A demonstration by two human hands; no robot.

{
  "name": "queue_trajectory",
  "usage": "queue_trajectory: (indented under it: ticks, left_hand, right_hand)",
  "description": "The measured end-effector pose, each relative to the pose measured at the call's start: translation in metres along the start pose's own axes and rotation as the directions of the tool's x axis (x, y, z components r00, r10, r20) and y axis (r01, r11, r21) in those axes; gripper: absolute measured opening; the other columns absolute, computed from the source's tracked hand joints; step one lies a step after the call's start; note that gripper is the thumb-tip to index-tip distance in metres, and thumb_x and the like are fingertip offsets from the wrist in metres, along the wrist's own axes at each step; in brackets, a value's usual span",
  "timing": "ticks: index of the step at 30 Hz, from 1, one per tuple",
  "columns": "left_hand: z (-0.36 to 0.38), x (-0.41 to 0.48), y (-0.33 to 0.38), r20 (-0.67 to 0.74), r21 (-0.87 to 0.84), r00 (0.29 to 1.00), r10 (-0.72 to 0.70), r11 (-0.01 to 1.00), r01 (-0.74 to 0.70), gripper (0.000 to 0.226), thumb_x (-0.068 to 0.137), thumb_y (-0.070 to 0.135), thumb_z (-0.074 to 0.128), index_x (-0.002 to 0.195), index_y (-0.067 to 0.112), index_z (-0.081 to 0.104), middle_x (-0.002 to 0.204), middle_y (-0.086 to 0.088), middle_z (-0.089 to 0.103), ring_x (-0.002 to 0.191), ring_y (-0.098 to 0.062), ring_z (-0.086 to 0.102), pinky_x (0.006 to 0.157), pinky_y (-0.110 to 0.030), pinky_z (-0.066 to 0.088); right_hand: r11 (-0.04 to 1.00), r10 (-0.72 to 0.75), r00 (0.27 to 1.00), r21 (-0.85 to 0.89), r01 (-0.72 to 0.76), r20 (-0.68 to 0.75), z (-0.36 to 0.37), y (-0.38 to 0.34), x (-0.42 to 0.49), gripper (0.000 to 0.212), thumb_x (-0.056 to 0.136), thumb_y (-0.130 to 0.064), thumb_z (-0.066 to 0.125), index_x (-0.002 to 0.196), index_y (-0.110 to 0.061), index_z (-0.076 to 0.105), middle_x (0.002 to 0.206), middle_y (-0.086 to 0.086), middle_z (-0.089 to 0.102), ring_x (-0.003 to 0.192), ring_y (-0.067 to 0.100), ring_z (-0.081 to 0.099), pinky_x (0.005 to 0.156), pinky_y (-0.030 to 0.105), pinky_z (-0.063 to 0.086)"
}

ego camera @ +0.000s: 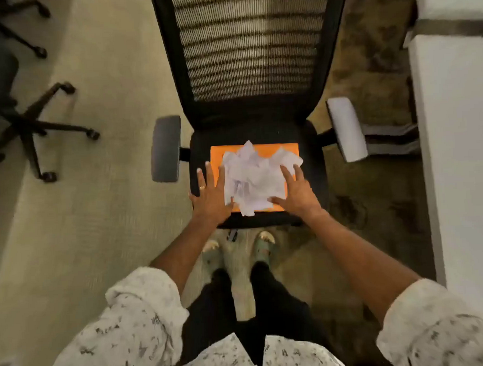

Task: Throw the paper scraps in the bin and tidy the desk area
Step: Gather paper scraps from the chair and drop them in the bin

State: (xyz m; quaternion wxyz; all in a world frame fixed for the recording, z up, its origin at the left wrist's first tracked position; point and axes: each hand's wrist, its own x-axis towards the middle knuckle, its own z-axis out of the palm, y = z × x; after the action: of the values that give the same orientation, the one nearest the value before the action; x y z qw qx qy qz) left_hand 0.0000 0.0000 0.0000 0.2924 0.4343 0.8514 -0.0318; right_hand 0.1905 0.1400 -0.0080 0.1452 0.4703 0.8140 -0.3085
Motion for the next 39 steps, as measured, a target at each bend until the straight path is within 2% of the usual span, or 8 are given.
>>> queue_trajectory:
  ticks: [6,11,14,18,25,28,30,39]
  left_hand:
    - [0.058,0.108,-0.011,0.131,0.027,0.987,0.097,0.994,-0.101,0.136,0.072,0.060,0.081,0.158,0.024,-0.017,0.164,-0.016,-0.027,0.149,-0.049,-0.021,0.111,-0.076,0.025]
    - [0.096,0.178,-0.004,0.070,0.190,0.965,0.254,0.946,-0.263,0.142,0.065,0.074,0.077,0.158,0.023,-0.017,0.166,-0.021,-0.017,0.152,-0.049,-0.010,0.118,-0.067,0.020]
    - [0.112,0.194,0.002,0.051,0.272,0.946,0.319,0.907,-0.321,0.131,0.071,0.070,0.075,0.160,0.026,-0.010,0.168,-0.018,-0.012,0.153,-0.049,-0.003,0.118,-0.066,0.018]
    - [0.117,0.208,0.001,0.096,0.306,0.945,0.311,0.895,-0.326,0.116,0.078,0.060,0.075,0.161,0.032,-0.001,0.169,-0.014,-0.007,0.152,-0.046,0.014,0.105,-0.060,0.044]
    - [0.111,0.212,-0.001,0.077,0.275,0.939,0.336,0.898,-0.344,0.060,0.094,0.026,0.069,0.146,0.025,0.041,0.153,-0.015,0.034,0.137,-0.042,0.035,0.086,-0.054,0.055]
    - [0.110,0.212,-0.002,0.057,0.206,0.929,0.367,0.906,-0.370,0.046,0.097,0.010,0.062,0.140,0.022,0.049,0.148,-0.014,0.041,0.135,-0.039,0.039,0.091,-0.054,0.054]
    - [0.106,0.213,-0.005,0.043,0.154,0.926,0.374,0.914,-0.377,0.045,0.098,0.007,0.060,0.139,0.022,0.052,0.148,-0.012,0.043,0.136,-0.037,0.039,0.096,-0.054,0.049]
    - [0.069,0.212,-0.013,-0.057,0.011,0.889,0.455,0.890,-0.455,0.044,0.092,0.013,0.071,0.133,0.023,0.059,0.137,-0.008,0.060,0.127,-0.031,0.055,0.104,-0.050,0.048]
  right_hand:
    - [0.975,-0.096,0.989,-0.187,0.117,0.113,0.047,0.020,0.092,0.125,0.076,-0.052,0.084,0.162,-0.020,-0.001,0.168,0.018,-0.004,0.155,0.041,-0.004,0.124,0.058,0.014]
    - [0.906,-0.240,0.967,-0.341,0.253,0.080,0.079,0.018,0.145,0.129,0.075,-0.060,0.080,0.161,-0.015,-0.003,0.169,0.017,-0.006,0.154,0.042,-0.009,0.123,0.060,0.002]
    - [0.920,-0.196,0.976,-0.326,0.218,0.100,0.102,0.022,0.162,0.130,0.071,-0.065,0.080,0.161,-0.026,-0.005,0.169,0.014,-0.008,0.154,0.046,-0.005,0.117,0.063,0.026]
    - [0.928,-0.179,0.982,-0.322,0.189,0.062,0.111,0.029,0.171,0.109,0.076,-0.057,0.081,0.159,-0.034,0.014,0.169,0.009,0.006,0.152,0.048,0.009,0.099,0.062,0.048]
    - [0.924,-0.250,0.964,-0.320,0.210,-0.090,0.111,0.023,0.172,0.046,0.093,-0.031,0.069,0.137,-0.020,0.056,0.146,0.013,0.048,0.131,0.040,0.048,0.080,0.051,0.057]
    - [0.923,-0.289,0.945,-0.307,0.232,-0.154,0.108,0.024,0.175,0.028,0.098,-0.015,0.062,0.125,-0.015,0.067,0.127,0.015,0.063,0.110,0.038,0.063,0.075,0.044,0.058]
    - [0.924,-0.300,0.941,-0.292,0.247,-0.155,0.104,0.025,0.176,0.027,0.098,-0.009,0.059,0.122,-0.013,0.070,0.116,0.015,0.068,0.101,0.038,0.067,0.075,0.043,0.057]
    - [0.951,-0.298,0.919,-0.168,0.261,-0.259,0.073,0.015,0.171,0.028,0.097,-0.014,0.063,0.125,-0.016,0.070,0.114,0.011,0.072,0.095,0.035,0.071,0.084,0.044,0.059]
